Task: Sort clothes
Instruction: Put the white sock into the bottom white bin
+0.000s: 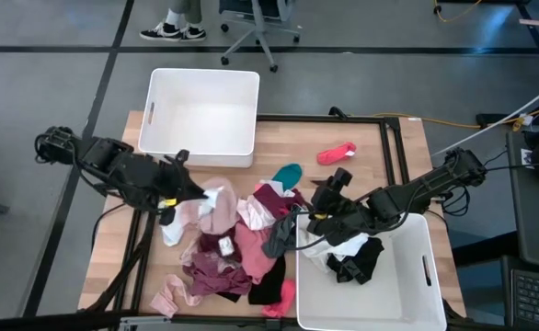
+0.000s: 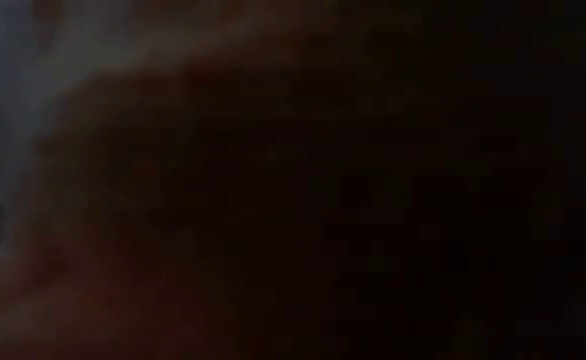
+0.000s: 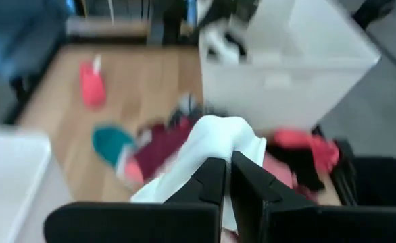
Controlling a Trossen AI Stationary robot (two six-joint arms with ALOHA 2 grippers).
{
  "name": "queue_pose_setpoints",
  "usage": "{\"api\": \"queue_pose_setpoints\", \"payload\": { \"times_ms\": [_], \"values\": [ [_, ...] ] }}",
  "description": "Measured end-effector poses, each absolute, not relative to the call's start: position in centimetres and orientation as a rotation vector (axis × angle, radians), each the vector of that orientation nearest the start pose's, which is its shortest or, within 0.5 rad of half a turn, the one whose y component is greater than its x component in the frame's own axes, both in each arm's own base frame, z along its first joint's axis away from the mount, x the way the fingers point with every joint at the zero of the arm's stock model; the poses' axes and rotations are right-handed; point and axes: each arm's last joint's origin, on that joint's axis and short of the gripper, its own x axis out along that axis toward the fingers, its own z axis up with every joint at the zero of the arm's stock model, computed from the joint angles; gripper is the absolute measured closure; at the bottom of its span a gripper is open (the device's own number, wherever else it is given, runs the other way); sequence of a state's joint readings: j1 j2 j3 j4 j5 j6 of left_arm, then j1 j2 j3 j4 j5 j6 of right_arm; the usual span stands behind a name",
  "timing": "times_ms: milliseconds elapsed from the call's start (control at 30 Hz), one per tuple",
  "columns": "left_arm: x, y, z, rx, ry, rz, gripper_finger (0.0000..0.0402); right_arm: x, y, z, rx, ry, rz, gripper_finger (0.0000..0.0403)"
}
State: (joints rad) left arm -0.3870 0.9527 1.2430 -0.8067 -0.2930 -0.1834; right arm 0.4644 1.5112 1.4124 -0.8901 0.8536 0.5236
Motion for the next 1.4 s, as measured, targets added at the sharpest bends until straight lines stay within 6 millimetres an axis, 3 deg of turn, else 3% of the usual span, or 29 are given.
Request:
{"api": "queue_pose_setpoints", "payload": {
  "times_ms": [167,367,667,800,1000,1133,1400],
  "values": [
    [16.5,-5.4,41.2,0.088,0.352,-0.065,0.0392,29.5,12.3,33.6,-0.183,0.567,-0.475,0.0123],
    [16.9,-5.3,41.3,0.148,0.335,-0.087,0.0392,32.9,12.5,34.1,-0.275,0.423,-0.364,0.0123],
    [18.1,-5.9,40.7,0.175,0.366,-0.144,0.0392,38.9,9.2,33.5,-0.292,0.191,-0.129,0.0123],
    [18.4,-5.9,40.7,0.184,0.355,-0.146,0.0392,40.4,8.1,32.7,-0.268,0.132,0.039,0.0123],
    [18.5,-6.0,41.0,0.199,0.325,-0.149,0.0392,41.6,6.9,32.1,-0.255,0.080,0.042,0.0132],
    [18.5,-6.0,41.0,0.200,0.326,-0.148,0.0392,41.7,7.0,32.1,-0.271,0.064,0.105,0.0193],
    [18.6,-6.0,41.2,0.212,0.298,-0.149,0.0392,41.6,7.2,32.0,-0.349,0.069,0.121,0.0386]
  ]
}}
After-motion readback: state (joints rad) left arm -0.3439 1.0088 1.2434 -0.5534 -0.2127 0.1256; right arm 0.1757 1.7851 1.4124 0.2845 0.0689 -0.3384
